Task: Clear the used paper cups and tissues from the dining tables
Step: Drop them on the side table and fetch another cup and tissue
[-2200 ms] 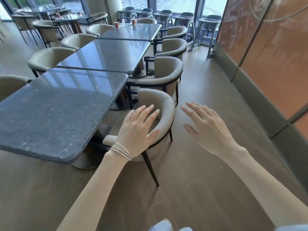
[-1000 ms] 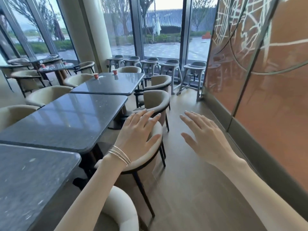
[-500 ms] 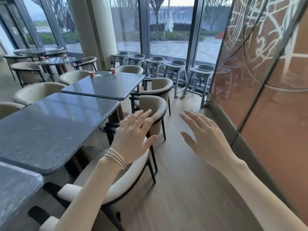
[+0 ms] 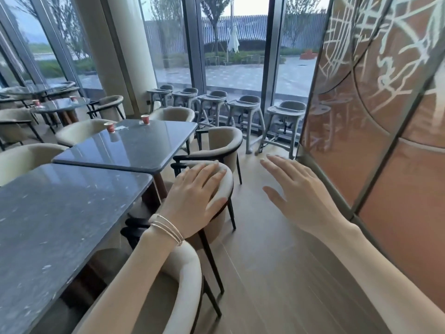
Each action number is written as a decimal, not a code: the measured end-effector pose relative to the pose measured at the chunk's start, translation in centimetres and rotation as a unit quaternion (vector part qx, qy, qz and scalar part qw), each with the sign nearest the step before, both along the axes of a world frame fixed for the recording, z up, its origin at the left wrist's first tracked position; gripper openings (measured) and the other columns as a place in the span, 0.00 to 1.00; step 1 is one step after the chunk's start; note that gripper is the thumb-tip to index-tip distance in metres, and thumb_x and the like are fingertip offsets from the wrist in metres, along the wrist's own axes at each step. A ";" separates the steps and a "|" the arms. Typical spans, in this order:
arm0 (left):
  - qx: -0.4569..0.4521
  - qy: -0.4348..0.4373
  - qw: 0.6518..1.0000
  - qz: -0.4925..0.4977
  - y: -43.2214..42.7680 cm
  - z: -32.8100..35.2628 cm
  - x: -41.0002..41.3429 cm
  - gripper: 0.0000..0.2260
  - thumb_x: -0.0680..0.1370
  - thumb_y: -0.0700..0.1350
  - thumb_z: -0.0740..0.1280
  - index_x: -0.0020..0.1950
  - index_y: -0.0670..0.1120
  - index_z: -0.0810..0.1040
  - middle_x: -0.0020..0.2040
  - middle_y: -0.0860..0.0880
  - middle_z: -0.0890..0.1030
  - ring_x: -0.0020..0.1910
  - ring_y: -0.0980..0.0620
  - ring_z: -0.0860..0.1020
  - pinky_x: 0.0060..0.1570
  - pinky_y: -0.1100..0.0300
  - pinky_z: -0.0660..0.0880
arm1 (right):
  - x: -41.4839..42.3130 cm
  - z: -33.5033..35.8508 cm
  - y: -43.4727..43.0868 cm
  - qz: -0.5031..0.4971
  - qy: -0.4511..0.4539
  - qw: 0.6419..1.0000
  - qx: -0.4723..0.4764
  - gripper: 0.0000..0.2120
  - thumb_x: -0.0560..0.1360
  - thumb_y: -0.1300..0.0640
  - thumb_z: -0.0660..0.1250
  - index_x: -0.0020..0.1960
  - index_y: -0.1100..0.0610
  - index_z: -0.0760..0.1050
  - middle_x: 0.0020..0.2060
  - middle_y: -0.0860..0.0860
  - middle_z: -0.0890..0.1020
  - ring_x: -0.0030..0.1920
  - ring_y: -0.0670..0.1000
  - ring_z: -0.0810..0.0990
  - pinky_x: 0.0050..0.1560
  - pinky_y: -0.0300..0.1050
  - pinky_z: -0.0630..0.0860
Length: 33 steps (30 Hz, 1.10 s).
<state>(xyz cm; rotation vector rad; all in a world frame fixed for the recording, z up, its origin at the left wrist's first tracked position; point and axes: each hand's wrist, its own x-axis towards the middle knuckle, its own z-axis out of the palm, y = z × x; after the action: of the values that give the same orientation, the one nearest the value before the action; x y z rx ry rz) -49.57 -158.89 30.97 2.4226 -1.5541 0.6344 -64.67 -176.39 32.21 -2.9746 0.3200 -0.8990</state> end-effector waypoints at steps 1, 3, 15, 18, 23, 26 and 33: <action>-0.009 -0.004 1.000 -0.004 -1.3 0.3 1.2 0.25 0.76 0.56 0.55 0.69 0.45 0.69 0.69 0.46 0.70 0.68 0.44 0.68 0.65 0.44 0.67 | 1.2 0.3 -1.2 -0.001 -0.007 1.000 0.001 0.23 0.76 0.53 0.64 0.70 0.57 0.66 0.68 0.54 0.71 0.69 0.55 0.67 0.67 0.53 0.65; -0.016 -0.005 1.000 -0.006 -3.7 0.6 3.4 0.25 0.75 0.56 0.54 0.68 0.45 0.70 0.69 0.45 0.71 0.68 0.44 0.69 0.64 0.46 0.66 | 3.3 0.6 -3.6 -0.004 -0.016 1.000 0.005 0.23 0.76 0.54 0.64 0.70 0.57 0.66 0.68 0.54 0.70 0.69 0.55 0.67 0.67 0.53 0.65; 0.002 -0.005 1.000 0.002 -21.6 -1.1 14.7 0.23 0.77 0.55 0.60 0.70 0.46 0.67 0.71 0.46 0.68 0.69 0.43 0.66 0.66 0.46 0.63 | 14.5 -1.2 -21.4 -0.004 0.002 1.000 0.004 0.24 0.75 0.54 0.65 0.69 0.57 0.66 0.68 0.55 0.70 0.68 0.56 0.68 0.66 0.55 0.65; -0.003 -0.007 1.000 0.013 -27.2 -0.3 17.8 0.24 0.78 0.55 0.59 0.72 0.47 0.65 0.72 0.46 0.66 0.71 0.45 0.63 0.68 0.46 0.61 | 17.6 -0.1 -27.1 -0.005 -0.002 1.000 -0.003 0.23 0.76 0.53 0.64 0.69 0.57 0.66 0.68 0.54 0.70 0.68 0.56 0.68 0.67 0.55 0.65; -0.023 -0.038 0.999 0.021 -36.7 2.4 22.4 0.26 0.76 0.57 0.54 0.69 0.45 0.68 0.69 0.44 0.70 0.68 0.42 0.67 0.64 0.43 0.66 | 23.1 2.5 -36.7 0.014 -0.013 0.999 -0.027 0.24 0.76 0.52 0.63 0.70 0.56 0.65 0.69 0.55 0.69 0.69 0.56 0.67 0.68 0.53 0.61; -0.026 -0.084 0.996 0.020 -41.5 3.1 24.5 0.26 0.76 0.56 0.53 0.68 0.44 0.70 0.67 0.42 0.72 0.65 0.40 0.70 0.62 0.42 0.68 | 26.2 3.4 -41.5 0.027 -0.028 0.998 -0.041 0.24 0.76 0.52 0.63 0.70 0.56 0.65 0.69 0.55 0.69 0.70 0.56 0.65 0.69 0.52 0.58; -0.028 -0.120 0.992 0.037 -49.4 1.4 31.5 0.25 0.76 0.56 0.55 0.68 0.45 0.70 0.66 0.43 0.73 0.64 0.41 0.72 0.61 0.44 0.68 | 33.4 1.2 -50.0 0.046 -0.045 0.997 -0.035 0.26 0.75 0.52 0.65 0.71 0.56 0.64 0.70 0.54 0.68 0.70 0.54 0.64 0.69 0.50 0.55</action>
<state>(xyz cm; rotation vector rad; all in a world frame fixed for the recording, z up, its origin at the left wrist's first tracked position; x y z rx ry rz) -18.09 -208.30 32.37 2.4459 -1.5132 1.0024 -31.26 -226.35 33.39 -2.9707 0.1514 -1.0491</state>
